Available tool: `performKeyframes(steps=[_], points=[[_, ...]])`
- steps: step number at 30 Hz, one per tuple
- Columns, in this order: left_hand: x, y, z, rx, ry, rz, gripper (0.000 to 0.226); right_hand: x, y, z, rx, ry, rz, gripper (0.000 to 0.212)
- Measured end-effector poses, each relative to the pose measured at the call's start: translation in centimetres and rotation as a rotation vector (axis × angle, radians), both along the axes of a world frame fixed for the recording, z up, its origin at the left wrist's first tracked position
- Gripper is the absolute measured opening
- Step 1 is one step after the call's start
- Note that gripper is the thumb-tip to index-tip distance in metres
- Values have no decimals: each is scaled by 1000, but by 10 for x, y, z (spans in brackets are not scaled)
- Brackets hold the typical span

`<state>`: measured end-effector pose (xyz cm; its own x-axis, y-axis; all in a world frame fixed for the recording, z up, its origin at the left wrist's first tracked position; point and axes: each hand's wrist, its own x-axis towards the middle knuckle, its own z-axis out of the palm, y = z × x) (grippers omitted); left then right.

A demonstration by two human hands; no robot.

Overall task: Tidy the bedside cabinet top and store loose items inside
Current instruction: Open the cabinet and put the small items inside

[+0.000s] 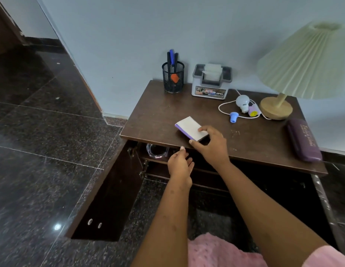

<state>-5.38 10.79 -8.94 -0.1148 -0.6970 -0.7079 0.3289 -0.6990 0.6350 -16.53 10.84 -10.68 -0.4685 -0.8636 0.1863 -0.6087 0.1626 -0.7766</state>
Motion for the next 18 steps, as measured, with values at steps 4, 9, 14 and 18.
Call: performKeyframes(steps=[4, 9, 14, 18], points=[[5, 18, 8, -70, 8, -157, 25, 17, 58, -9, -10, -191, 2, 51], [20, 40, 6, -12, -241, -408, 29, 24, 106, -25, 209, -203, 58, 61], [28, 48, -9, 33, -401, -478, 32, 27, 109, -24, 479, -621, 140, 27], [19, 50, -21, 18, -497, -587, 31, 24, 106, -37, 540, -868, 108, 15]])
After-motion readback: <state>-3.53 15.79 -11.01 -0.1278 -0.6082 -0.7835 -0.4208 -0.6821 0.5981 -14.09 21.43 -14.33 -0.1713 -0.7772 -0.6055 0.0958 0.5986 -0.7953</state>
